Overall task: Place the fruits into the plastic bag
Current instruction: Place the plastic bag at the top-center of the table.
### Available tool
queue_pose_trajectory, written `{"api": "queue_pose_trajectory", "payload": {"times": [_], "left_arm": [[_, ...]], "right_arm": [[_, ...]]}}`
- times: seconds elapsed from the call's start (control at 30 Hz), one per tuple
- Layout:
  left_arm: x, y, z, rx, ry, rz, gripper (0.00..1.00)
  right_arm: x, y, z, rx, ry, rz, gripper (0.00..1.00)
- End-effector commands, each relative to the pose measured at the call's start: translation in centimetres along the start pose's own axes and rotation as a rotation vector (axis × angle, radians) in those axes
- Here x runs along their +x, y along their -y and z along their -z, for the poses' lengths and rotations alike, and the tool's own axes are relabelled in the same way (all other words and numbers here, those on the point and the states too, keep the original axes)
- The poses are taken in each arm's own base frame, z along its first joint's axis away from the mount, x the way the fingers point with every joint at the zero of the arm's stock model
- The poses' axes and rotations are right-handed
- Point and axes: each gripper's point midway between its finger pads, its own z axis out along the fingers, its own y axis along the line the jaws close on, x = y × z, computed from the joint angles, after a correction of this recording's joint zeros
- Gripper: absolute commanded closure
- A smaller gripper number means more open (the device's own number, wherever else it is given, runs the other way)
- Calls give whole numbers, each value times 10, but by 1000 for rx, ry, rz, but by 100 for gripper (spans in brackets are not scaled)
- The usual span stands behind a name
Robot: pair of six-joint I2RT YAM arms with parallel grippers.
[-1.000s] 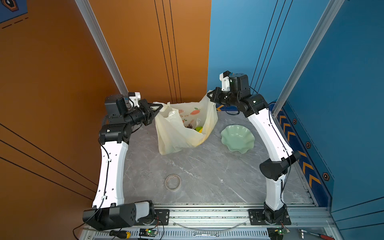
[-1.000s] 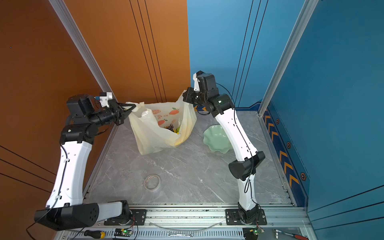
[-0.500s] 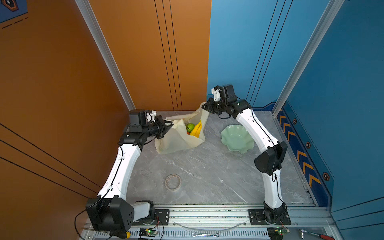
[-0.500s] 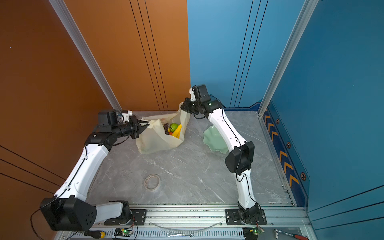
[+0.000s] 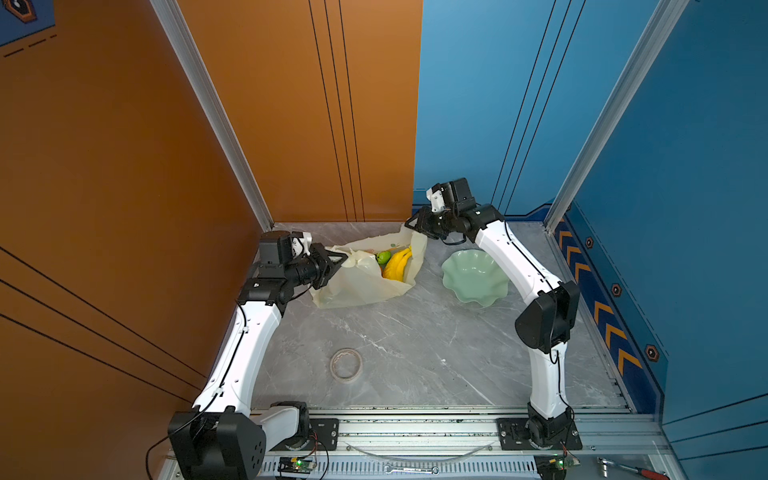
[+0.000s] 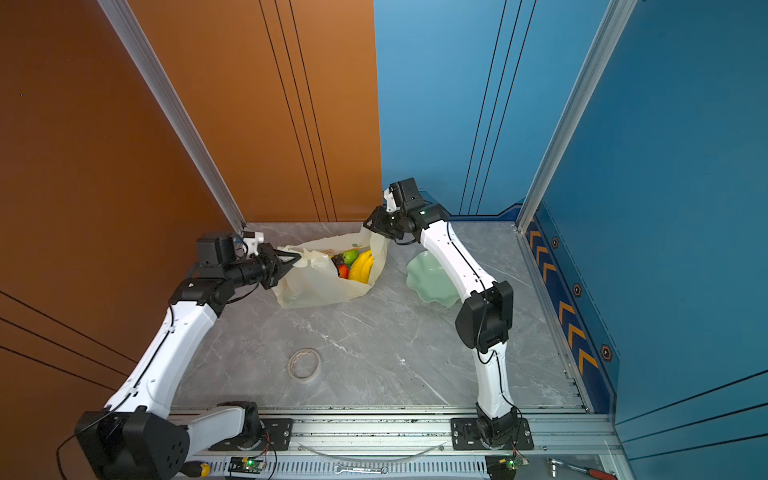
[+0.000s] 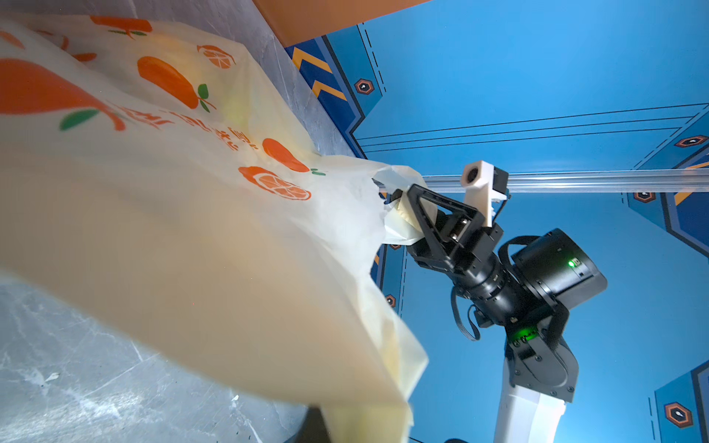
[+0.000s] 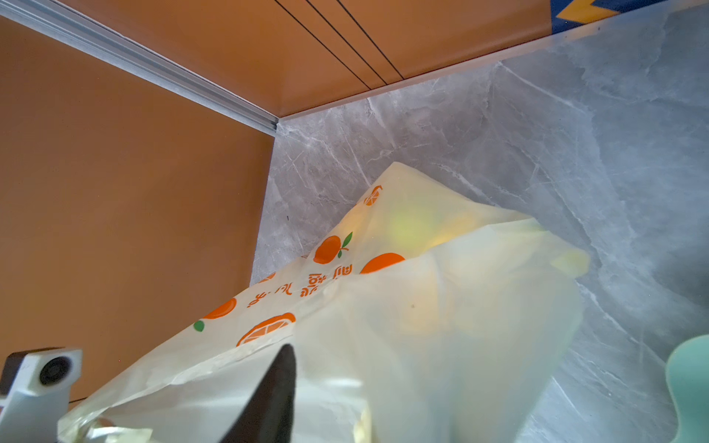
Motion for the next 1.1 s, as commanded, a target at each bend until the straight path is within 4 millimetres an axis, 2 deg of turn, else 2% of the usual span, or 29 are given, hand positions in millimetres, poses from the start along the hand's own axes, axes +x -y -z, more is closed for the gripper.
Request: {"api": "queue_pose_trajectory", "payload": {"times": [0.0,0.1,0.2,0.23,0.37,0.67,0.8,0.93,1.07], "left_arm": [[3,3,11,4,11,-23,73],[5,9,16,21,10,-33,51],[8,19,25,34,13,-61,18],[9,23,29,36,16,-72,4],[15,27,46,14,33,-100,2],[17,13,95,-142,151,-142,2],[13,0,127,-285,257,-212,2],[10,-18,155,-431,359,-264,2],[5,-43,178,-550,481,-264,2]], "right_arm": [[-5,-14,25,-30,34,27,44],[-2,-14,34,-15,40,33,29],[-1,-14,46,14,56,52,14],[-1,-12,51,28,60,58,13],[-1,-8,70,76,83,84,10],[-3,17,121,228,145,94,9],[-5,28,150,267,191,81,9],[-6,54,186,336,253,48,0],[1,94,217,410,304,-15,0]]}}
